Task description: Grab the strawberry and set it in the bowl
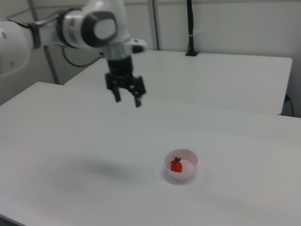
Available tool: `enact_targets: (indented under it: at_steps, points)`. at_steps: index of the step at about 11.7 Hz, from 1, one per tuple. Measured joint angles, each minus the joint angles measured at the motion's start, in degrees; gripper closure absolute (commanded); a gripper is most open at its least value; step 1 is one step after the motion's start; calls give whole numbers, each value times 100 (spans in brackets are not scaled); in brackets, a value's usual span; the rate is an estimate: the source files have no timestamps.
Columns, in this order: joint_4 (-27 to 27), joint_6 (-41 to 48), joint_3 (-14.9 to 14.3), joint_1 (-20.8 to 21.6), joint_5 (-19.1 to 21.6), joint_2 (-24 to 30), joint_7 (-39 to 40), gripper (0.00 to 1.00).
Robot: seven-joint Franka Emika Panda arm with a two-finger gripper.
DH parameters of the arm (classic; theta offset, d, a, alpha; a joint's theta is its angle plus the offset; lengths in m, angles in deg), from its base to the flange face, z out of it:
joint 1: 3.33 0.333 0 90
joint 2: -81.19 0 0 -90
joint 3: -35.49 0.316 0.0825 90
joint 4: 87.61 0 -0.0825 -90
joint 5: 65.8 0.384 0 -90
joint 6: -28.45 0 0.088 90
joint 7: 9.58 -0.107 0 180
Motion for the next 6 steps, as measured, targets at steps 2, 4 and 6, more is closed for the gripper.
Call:
enact_targets:
  at_steps: [2,4,6]
  points:
    - [-21,596,-5,537,1,526,-121,0]
    - [-75,672,-174,1001,0,766,-519,0]
    - [-155,676,-817,1595,0,841,-555,0]
